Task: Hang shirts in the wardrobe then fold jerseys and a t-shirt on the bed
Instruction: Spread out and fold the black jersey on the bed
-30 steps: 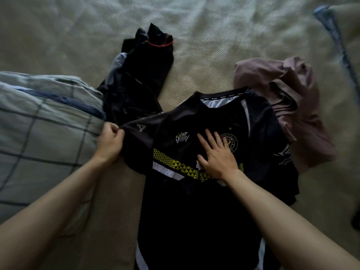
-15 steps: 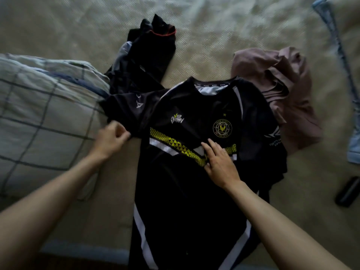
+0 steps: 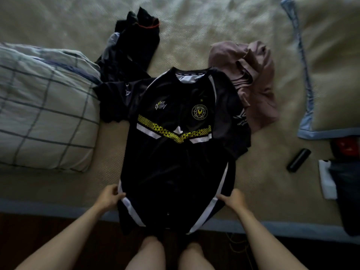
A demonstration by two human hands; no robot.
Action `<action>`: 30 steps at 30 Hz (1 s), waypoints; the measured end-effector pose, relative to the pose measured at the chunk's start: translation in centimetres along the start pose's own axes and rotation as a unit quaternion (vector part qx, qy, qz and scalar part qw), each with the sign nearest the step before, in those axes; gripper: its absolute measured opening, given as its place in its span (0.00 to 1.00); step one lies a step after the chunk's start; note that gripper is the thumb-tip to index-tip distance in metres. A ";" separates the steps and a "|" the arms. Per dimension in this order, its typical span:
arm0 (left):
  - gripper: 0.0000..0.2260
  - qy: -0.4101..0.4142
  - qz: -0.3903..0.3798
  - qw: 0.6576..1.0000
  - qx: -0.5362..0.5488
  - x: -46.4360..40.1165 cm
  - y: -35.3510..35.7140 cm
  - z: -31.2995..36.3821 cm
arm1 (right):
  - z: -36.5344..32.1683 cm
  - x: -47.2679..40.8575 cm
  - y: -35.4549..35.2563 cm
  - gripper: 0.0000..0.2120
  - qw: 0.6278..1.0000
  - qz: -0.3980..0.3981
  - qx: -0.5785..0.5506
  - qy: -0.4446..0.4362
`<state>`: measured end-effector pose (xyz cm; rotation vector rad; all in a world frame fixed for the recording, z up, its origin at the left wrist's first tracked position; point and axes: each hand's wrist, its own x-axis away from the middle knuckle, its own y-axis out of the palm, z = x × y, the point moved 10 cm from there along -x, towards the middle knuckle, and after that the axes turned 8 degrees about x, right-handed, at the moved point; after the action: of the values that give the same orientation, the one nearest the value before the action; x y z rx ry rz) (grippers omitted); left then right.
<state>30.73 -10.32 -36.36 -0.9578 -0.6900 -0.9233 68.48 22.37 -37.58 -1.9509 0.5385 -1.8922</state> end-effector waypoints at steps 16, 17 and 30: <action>0.20 -0.009 -0.010 0.999 -0.051 0.2 -0.1 0.0 | -4.8 6.4 4.3 0.09 0.912 -0.246 -0.328 -0.017; 0.26 -0.001 -0.019 0.999 -0.050 0.6 0.1 0.3 | -4.8 6.7 4.0 0.12 0.926 -0.238 -0.292 -0.025; 0.03 -0.001 -0.036 0.998 -0.058 2.1 -2.2 -1.4 | 7.0 6.4 3.3 0.13 0.987 -0.155 -0.032 -0.017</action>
<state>29.83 -12.89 -34.37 -1.0418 -0.6821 -1.0353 75.57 16.20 -33.99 -2.2108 0.3014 -2.0378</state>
